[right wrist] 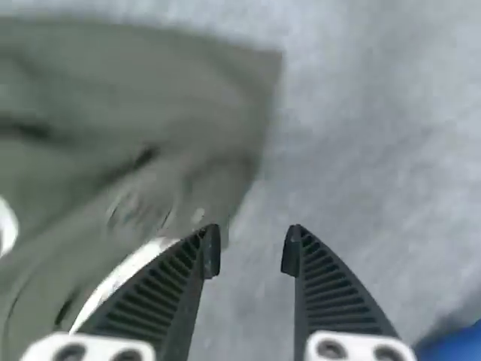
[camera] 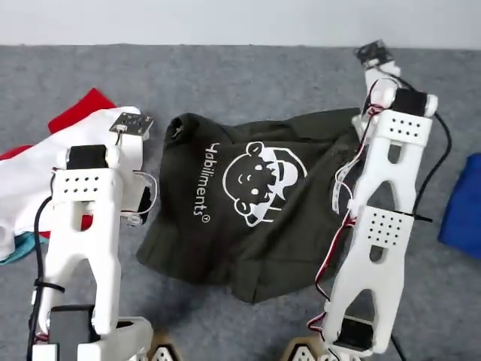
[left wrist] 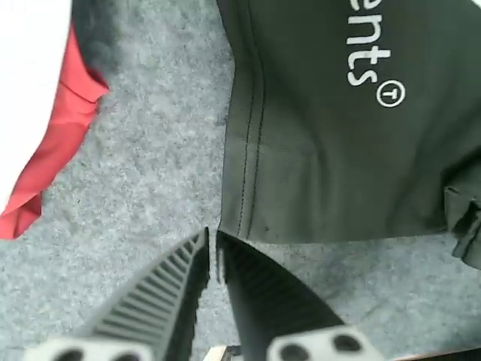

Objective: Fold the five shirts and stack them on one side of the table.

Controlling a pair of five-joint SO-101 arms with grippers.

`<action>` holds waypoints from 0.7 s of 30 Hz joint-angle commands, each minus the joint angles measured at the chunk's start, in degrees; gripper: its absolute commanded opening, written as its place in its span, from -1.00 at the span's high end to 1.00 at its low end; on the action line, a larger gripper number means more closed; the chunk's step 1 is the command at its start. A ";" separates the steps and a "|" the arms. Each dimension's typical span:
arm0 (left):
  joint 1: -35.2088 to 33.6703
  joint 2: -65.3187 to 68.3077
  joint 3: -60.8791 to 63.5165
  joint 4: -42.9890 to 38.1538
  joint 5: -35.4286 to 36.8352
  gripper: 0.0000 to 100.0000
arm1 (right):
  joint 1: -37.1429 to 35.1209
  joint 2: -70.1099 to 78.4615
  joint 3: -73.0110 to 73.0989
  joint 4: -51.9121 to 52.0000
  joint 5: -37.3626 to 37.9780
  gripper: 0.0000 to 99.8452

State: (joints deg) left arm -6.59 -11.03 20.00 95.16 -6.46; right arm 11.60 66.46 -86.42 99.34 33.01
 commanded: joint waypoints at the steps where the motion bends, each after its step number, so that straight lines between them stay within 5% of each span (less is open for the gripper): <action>1: 0.09 -0.26 -2.15 0.35 0.70 0.97 | -0.75 -4.53 -0.09 4.09 1.14 0.69; 9: 0.18 -0.26 -2.24 0.26 0.79 0.97 | -2.33 -22.99 34.20 3.56 8.00 0.69; 21: 0.18 0.26 -1.98 -1.32 4.66 0.97 | -2.42 -39.87 70.42 3.30 7.91 0.69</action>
State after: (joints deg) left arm -6.59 -10.59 20.00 95.16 -2.68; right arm 9.49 32.35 -21.10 100.66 40.31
